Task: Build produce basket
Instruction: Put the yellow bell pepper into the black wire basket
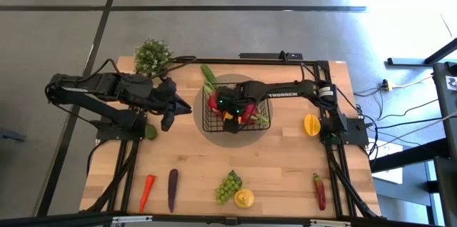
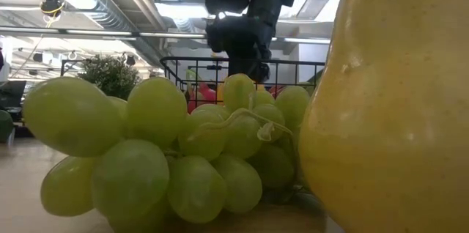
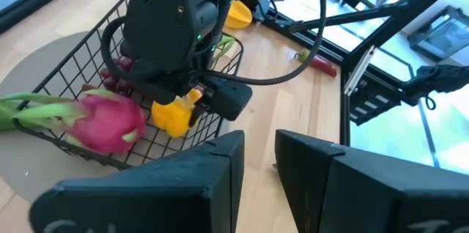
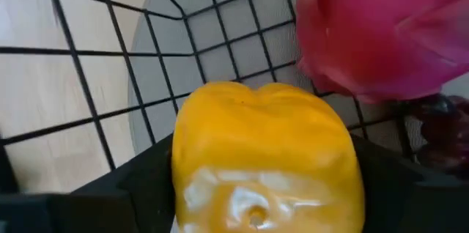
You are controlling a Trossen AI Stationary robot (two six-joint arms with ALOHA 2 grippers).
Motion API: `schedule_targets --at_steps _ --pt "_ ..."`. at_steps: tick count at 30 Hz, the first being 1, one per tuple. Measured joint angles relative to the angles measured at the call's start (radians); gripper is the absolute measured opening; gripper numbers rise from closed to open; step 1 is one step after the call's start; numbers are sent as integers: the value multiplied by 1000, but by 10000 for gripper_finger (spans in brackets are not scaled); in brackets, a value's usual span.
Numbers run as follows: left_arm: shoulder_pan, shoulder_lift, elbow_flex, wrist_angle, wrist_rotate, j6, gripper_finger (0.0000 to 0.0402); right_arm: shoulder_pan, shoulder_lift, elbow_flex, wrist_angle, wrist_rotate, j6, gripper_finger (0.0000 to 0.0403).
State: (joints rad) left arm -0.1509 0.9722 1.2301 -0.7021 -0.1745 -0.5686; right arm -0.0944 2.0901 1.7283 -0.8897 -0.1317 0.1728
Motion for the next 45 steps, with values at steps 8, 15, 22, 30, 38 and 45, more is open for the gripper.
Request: schedule_targets --at_steps 8,15,22,30,38,45 --pt "0 0 0 0 0 1 69 0 0 0 7 -21 2 325" --pt "0 0 0 -1 0 56 69 0 -1 0 10 -20 2 327" --pt "0 1 0 -1 0 58 69 0 -1 0 10 -20 2 327" --pt "0 1 0 -1 0 57 69 0 -1 0 10 -20 5 328" --pt "0 1 0 -1 0 56 69 0 -1 0 7 -20 3 328" --pt "0 1 0 -1 0 56 69 0 -2 0 0 -41 -11 328"
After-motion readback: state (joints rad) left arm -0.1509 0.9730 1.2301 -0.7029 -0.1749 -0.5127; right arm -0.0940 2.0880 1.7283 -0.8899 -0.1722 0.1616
